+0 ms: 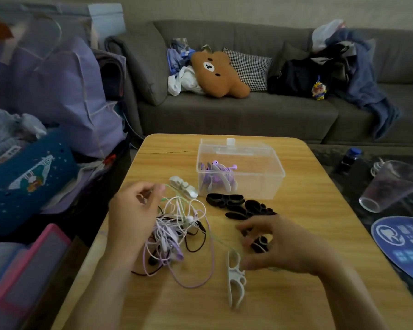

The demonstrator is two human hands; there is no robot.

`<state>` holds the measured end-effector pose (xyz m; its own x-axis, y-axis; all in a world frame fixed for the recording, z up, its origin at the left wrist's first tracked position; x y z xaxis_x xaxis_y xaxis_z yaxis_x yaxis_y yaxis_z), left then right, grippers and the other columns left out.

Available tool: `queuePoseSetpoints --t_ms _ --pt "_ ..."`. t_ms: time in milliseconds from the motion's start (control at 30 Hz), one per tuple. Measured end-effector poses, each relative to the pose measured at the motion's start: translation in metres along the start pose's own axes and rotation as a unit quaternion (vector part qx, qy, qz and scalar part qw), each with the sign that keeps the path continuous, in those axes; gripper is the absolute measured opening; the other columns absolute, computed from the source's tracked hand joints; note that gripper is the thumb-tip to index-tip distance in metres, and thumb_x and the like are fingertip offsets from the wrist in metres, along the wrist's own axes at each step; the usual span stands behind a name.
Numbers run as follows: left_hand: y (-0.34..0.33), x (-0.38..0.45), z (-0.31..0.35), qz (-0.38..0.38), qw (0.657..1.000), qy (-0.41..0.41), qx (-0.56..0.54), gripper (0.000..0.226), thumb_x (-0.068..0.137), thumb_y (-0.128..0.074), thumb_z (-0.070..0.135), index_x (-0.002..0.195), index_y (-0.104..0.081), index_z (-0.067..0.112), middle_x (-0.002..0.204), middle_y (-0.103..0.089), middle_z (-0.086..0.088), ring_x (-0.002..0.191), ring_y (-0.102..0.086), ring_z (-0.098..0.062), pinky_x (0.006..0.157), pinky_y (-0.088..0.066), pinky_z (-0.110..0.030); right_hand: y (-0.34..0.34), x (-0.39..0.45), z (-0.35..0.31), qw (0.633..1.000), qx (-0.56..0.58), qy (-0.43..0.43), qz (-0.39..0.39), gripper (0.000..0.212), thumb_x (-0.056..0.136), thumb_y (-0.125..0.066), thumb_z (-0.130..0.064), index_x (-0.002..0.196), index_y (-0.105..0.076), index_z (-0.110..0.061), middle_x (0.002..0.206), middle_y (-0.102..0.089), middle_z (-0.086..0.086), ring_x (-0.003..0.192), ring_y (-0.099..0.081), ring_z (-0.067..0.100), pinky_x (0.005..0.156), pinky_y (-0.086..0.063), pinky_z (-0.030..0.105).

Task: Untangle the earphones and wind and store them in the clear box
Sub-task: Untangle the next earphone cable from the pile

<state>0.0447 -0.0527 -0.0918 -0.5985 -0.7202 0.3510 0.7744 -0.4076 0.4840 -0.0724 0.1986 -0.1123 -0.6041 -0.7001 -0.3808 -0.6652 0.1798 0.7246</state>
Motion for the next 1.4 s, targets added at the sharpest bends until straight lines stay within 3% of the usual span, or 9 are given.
queuePoseSetpoints --t_ms 167,300,467,600,833,1033,1200,1333,1400 --pt "0.011 0.003 -0.018 0.071 0.992 0.090 -0.060 0.006 0.090 -0.068 0.024 0.090 -0.071 0.018 0.081 -0.069 -0.002 0.077 -0.064 -0.020 0.061 -0.043 -0.022 0.001 0.000 0.000 1.000 -0.024 -0.006 0.018 0.039 0.071 -0.088 -0.041 0.106 -0.070 -0.040 0.085 -0.072 -0.019 0.083 -0.063 -0.008 0.074 -0.048 0.015" --pt "0.008 -0.002 -0.014 0.071 0.992 0.109 0.004 0.015 0.089 -0.068 0.023 0.104 -0.065 0.024 0.116 -0.049 -0.005 0.091 -0.048 -0.015 0.068 -0.034 -0.016 0.014 0.000 -0.004 0.986 0.086 0.065 0.129 0.025 0.087 -0.075 -0.026 0.107 -0.068 -0.038 0.089 -0.069 -0.016 0.082 -0.065 -0.002 0.072 -0.054 0.021" --pt "-0.007 -0.009 0.014 0.055 0.991 0.037 0.116 0.016 0.087 -0.070 0.027 0.102 -0.072 0.025 0.124 -0.048 -0.010 0.115 -0.038 -0.035 0.097 -0.034 -0.044 0.017 -0.002 -0.013 0.962 0.181 0.116 0.169 0.013 0.095 -0.065 -0.019 0.095 -0.075 -0.027 0.069 -0.068 -0.007 0.059 -0.057 0.005 0.056 -0.046 0.021" --pt "-0.003 -0.018 0.033 0.091 0.995 -0.007 0.041 0.032 0.090 -0.056 0.046 0.088 -0.073 0.019 0.109 -0.054 0.004 0.108 -0.036 -0.018 0.093 -0.042 -0.051 0.014 0.001 -0.011 0.953 0.204 0.123 0.188 0.013 0.100 -0.058 -0.025 0.093 -0.068 -0.021 0.067 -0.063 -0.008 0.060 -0.054 0.005 0.058 -0.045 0.025" --pt "-0.057 -0.044 0.060 -0.224 0.959 -0.170 0.022 0.041 0.076 -0.059 0.072 0.111 -0.061 0.051 0.108 -0.049 0.045 0.116 -0.026 0.023 0.102 -0.025 -0.023 0.019 -0.010 -0.035 0.838 0.471 0.218 0.170 0.026 0.099 -0.042 -0.025 0.102 -0.052 -0.002 0.099 -0.074 0.018 0.083 -0.071 0.032 0.069 -0.058 0.032" --pt "-0.053 -0.034 0.049 -0.150 0.973 -0.172 -0.005 0.010 0.085 -0.076 0.032 0.094 -0.075 0.034 0.087 -0.066 0.028 0.096 -0.057 0.009 0.084 -0.049 -0.040 0.047 -0.022 -0.006 0.719 0.595 0.185 0.307 0.022 0.102 -0.040 -0.024 0.101 -0.055 -0.007 0.081 -0.070 0.008 0.069 -0.064 0.020 0.065 -0.058 0.030" --pt "-0.041 -0.021 0.030 -0.118 0.988 -0.099 0.020 0.005 0.087 -0.074 0.019 0.089 -0.073 0.023 0.083 -0.068 0.015 0.075 -0.063 -0.003 0.069 -0.055 -0.034 0.066 -0.032 0.020 0.625 0.670 0.176 0.359 0.022 0.108 -0.036 -0.019 0.100 -0.056 -0.015 0.076 -0.064 0.001 0.069 -0.060 0.014 0.064 -0.055 0.029" --pt "-0.027 -0.014 0.029 -0.061 0.996 -0.061 0.035 0.015 0.085 -0.076 0.017 0.090 -0.067 0.028 0.087 -0.067 0.014 0.079 -0.063 -0.004 0.070 -0.050 -0.022 0.068 -0.033 0.028 0.640 0.650 0.147 0.382 0.021 0.108 -0.037 -0.020 0.101 -0.057 -0.016 0.075 -0.064 0.001 0.069 -0.061 0.015 0.071 -0.054 0.036" --pt "-0.023 -0.013 0.025 -0.060 0.995 0.001 0.086 0.034 0.080 -0.080 0.027 0.106 -0.059 0.034 0.108 -0.062 0.010 0.099 -0.060 -0.015 0.089 -0.050 -0.038 0.061 -0.027 0.027 0.669 0.639 0.115 0.362 0.020 0.107 -0.039 -0.020 0.104 -0.058 -0.013 0.076 -0.066 0.004 0.072 -0.064 0.019 0.077 -0.055 0.040"
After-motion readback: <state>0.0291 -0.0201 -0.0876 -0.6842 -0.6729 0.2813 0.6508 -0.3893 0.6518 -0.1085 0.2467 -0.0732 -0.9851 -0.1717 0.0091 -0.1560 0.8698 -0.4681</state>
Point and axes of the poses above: each hand's wrist, its own x-axis towards the middle knuckle, its own y-axis out of the back of the hand, z = x × y, the point moved 7 cm from there along x, towards the middle knuckle
